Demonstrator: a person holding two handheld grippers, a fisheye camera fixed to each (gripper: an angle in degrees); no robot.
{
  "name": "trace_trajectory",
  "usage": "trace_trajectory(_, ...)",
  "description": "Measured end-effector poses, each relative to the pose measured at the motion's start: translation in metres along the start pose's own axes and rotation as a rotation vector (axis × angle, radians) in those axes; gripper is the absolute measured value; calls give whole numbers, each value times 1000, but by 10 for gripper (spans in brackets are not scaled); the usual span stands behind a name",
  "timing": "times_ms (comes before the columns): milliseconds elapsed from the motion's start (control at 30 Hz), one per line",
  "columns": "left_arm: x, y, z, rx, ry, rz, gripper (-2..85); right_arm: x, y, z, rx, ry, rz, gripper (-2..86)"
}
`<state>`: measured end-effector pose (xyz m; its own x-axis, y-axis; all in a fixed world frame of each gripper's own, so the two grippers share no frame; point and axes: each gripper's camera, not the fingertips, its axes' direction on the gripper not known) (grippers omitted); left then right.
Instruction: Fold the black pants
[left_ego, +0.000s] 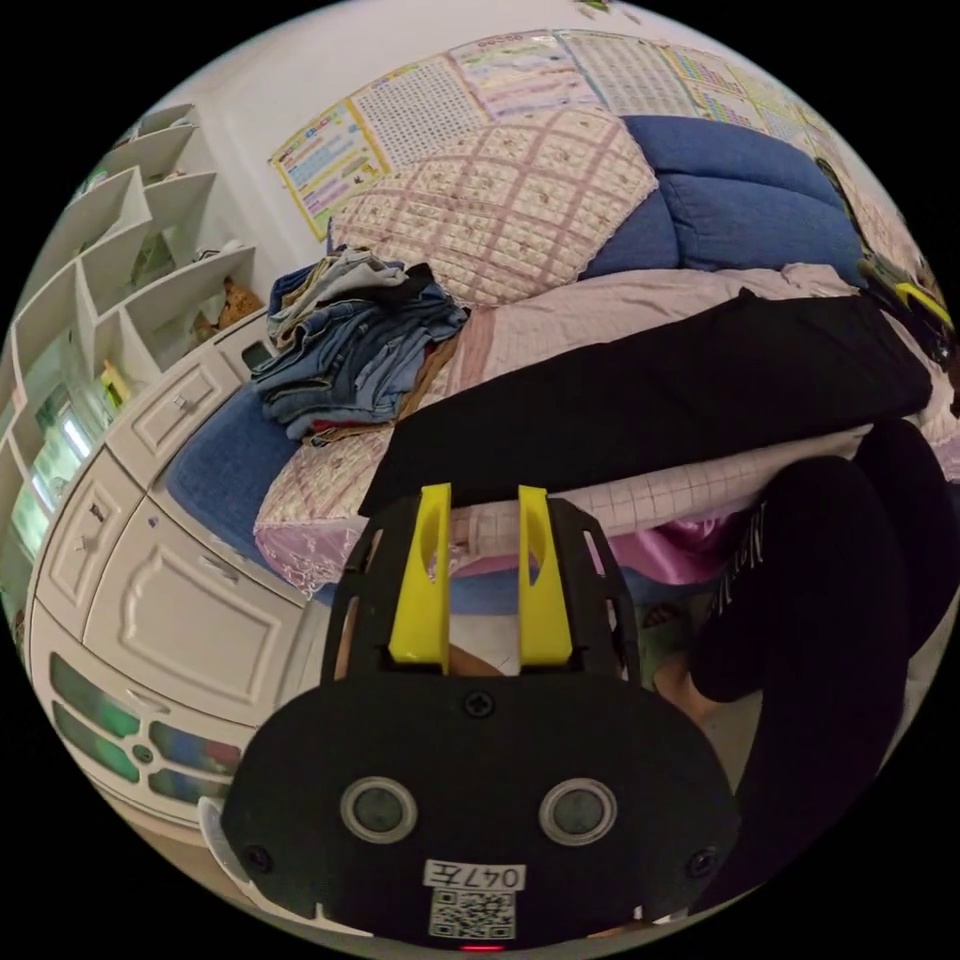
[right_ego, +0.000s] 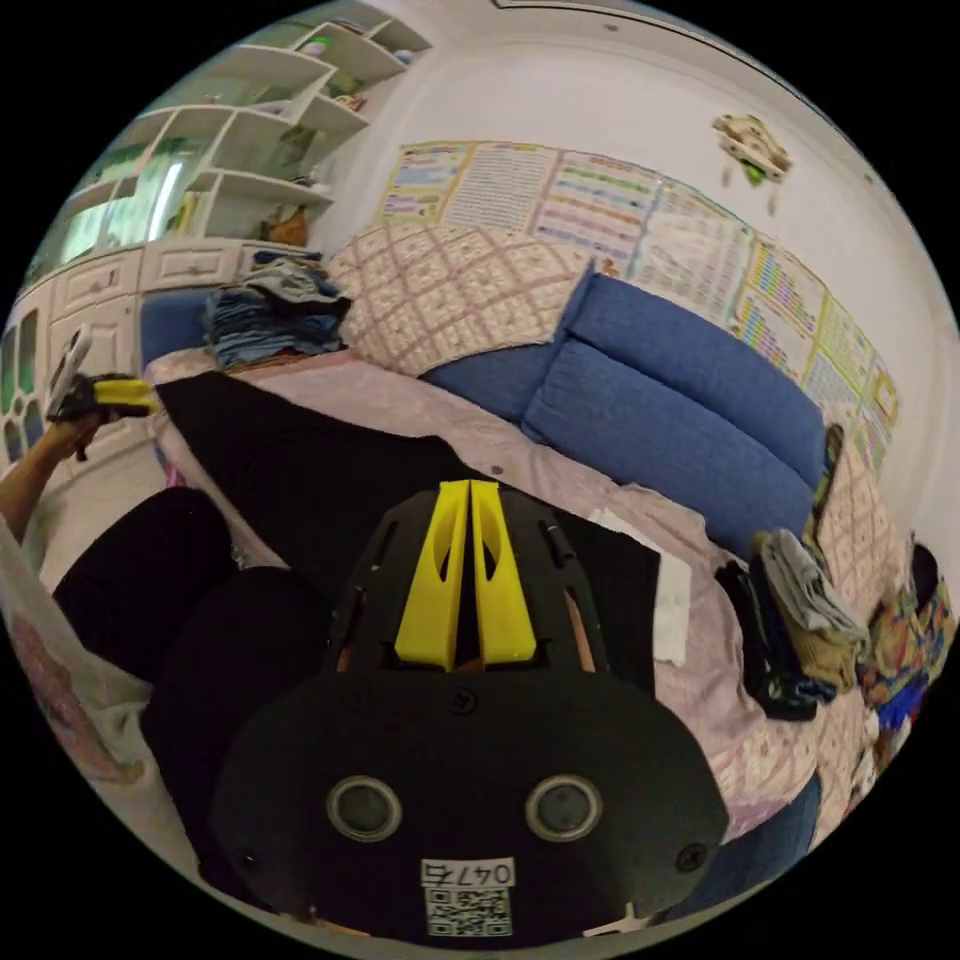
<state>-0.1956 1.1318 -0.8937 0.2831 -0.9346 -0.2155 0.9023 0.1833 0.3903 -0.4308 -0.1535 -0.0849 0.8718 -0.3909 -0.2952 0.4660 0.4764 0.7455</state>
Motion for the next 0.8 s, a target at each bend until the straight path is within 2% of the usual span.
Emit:
trace_trajectory(67,12,17,17,13,16,6,101,-24,-20,8,-23,-125,-94,20)
trace_trajectory(267,58,48,58,23,-5,98,102,-92,-71,34,-89,-255,-254,36)
trace_trajectory(567,131,73,109,70,47,228,103,-173,-130,72,-145,-297,-437,32)
trace_trajectory(800,176,83,141,121,114,278,102,-190,-150,95,-190,-277,-436,16)
